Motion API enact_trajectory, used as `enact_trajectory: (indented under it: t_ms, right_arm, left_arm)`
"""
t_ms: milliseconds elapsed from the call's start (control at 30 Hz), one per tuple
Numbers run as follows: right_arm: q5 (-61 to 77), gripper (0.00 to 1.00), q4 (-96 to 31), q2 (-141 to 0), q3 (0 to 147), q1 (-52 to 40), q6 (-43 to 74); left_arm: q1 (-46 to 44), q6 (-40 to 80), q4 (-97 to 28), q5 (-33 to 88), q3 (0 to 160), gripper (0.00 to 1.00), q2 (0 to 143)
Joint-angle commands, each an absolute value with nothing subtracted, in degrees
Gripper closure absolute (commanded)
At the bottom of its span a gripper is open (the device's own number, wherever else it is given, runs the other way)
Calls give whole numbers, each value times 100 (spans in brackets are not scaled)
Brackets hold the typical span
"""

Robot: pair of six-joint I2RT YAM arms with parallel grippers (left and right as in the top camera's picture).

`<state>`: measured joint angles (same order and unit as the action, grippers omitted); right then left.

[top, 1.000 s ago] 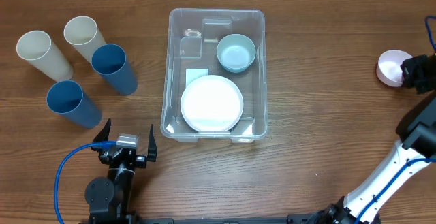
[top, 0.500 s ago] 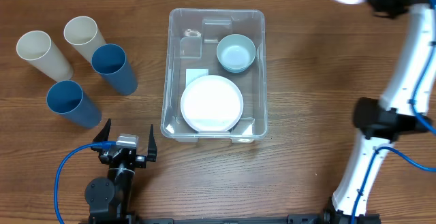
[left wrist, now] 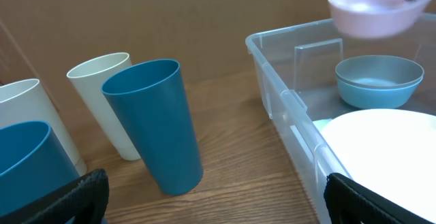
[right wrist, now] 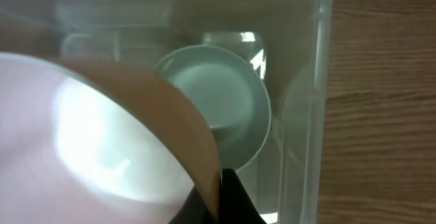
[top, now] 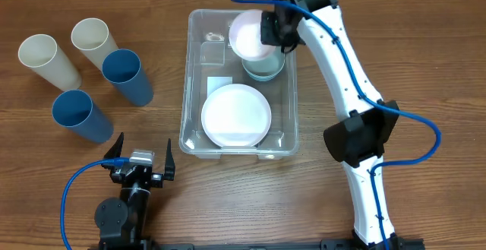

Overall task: Pack container
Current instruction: 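Carry the pink bowl left and lower it onto the nested bowls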

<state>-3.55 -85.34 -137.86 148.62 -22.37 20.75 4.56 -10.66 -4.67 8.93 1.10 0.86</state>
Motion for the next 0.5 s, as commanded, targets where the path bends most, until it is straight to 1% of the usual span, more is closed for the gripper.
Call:
enact_trajectory:
  t_ms: [0, 200, 233, 300, 333, 467]
  right_arm:
    - [-628, 96, -8167, -13662, 14335, -2163, 2095]
    - [-797, 96, -7915, -13662, 14105, -2161, 2097]
    - [-797, 92, -7918, -13662, 14105, -2161, 2095]
    - [-797, 51, -7937, -13662, 14105, -2163, 2095]
    - [-797, 45, -7942, -13662, 14105, -2163, 2093]
    - [-794, 43, -7979, -13662, 14105, -2163, 2071]
  left_arm:
    - [495, -1007, -464, 880, 80, 0, 36]
    - [495, -1007, -464, 882, 80, 0, 36]
    - [495, -1007, -462, 880, 80, 0, 36]
    - [495, -1007, -464, 882, 80, 0, 36]
    - [495, -1007, -464, 880, 80, 0, 36]
    - [495, -1007, -464, 882, 80, 0, 36]
